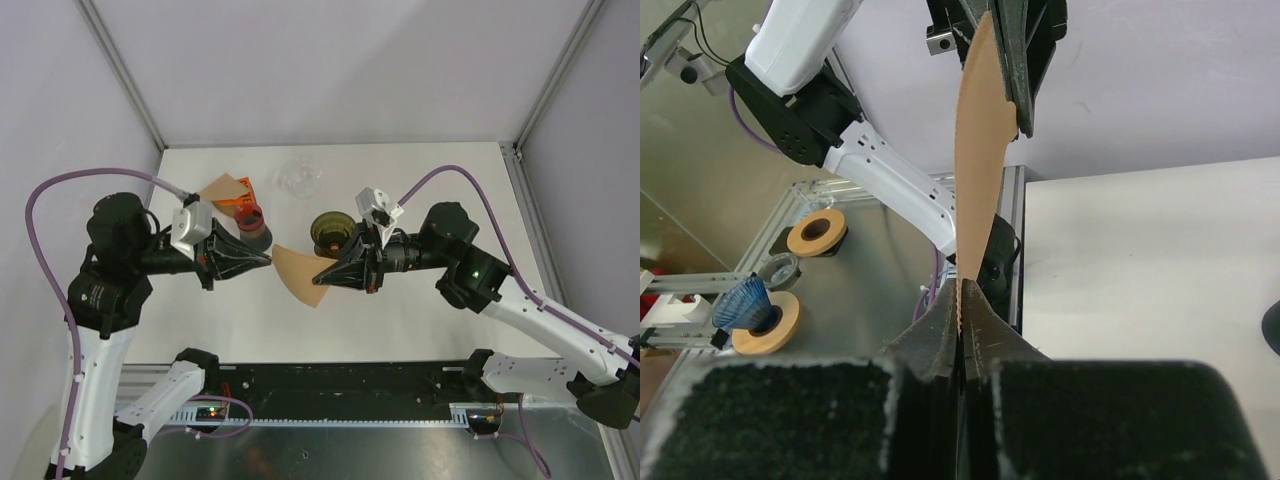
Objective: Place the coffee filter in the dripper
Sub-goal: Place the coffee filter in the coffee dripper.
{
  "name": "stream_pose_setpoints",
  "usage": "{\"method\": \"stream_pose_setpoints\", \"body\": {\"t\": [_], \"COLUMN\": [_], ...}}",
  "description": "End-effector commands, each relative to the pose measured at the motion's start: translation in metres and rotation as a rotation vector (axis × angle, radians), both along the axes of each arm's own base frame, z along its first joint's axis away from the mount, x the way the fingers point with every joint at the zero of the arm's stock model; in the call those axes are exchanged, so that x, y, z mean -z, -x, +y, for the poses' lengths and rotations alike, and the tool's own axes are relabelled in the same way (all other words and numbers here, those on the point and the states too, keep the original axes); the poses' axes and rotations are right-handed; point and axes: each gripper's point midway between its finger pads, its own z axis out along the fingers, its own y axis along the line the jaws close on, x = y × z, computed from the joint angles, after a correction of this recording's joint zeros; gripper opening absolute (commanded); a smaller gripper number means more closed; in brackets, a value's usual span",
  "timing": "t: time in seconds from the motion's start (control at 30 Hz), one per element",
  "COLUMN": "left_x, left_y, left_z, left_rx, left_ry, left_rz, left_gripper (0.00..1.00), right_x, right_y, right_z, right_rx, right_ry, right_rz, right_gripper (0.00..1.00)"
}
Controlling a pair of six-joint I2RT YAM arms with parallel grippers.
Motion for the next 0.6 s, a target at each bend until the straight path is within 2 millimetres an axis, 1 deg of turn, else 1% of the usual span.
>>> {"method": "stream_pose_setpoints", "body": {"t": [0.0, 0.13, 0.2, 0.27, 0.4, 0.57], "left_x": [-0.010, -0.011, -0.013, -0.014, -0.013, -0.011], "left_y": [0.004, 0.006, 0.011, 0.016, 0.021, 0.024], "left_z": [-0.001, -0.001, -0.002, -0.002, -0.002, -0.002], "left_rx": [0.015, 0.028, 0.052, 0.075, 0.101, 0.118], "left_ry": [0.008, 0.011, 0.017, 0.023, 0.027, 0.030], "left_rz": [-0.041, -0.044, -0.050, -0.058, -0.055, -0.051], "left_gripper": [0.04, 0.07, 0.10, 0.12, 0.11, 0.13], "right_x": [-0.021, -0.020, -0.019, -0.018, -0.018, -0.018], "right_y": [0.005, 0.006, 0.005, 0.004, 0.003, 0.003], "right_z": [0.000, 0.001, 0.001, 0.000, 0.000, -0.001], "right_rx": [-0.023, -0.032, -0.027, -0.022, -0.018, -0.014], "right_ry": [-0.056, -0.052, -0.048, -0.045, -0.046, -0.043], "right_rz": [-0.039, -0.038, -0.039, -0.041, -0.044, -0.041], "right_gripper": [0.00, 0.00, 0.00, 0.00, 0.00, 0.00]}}
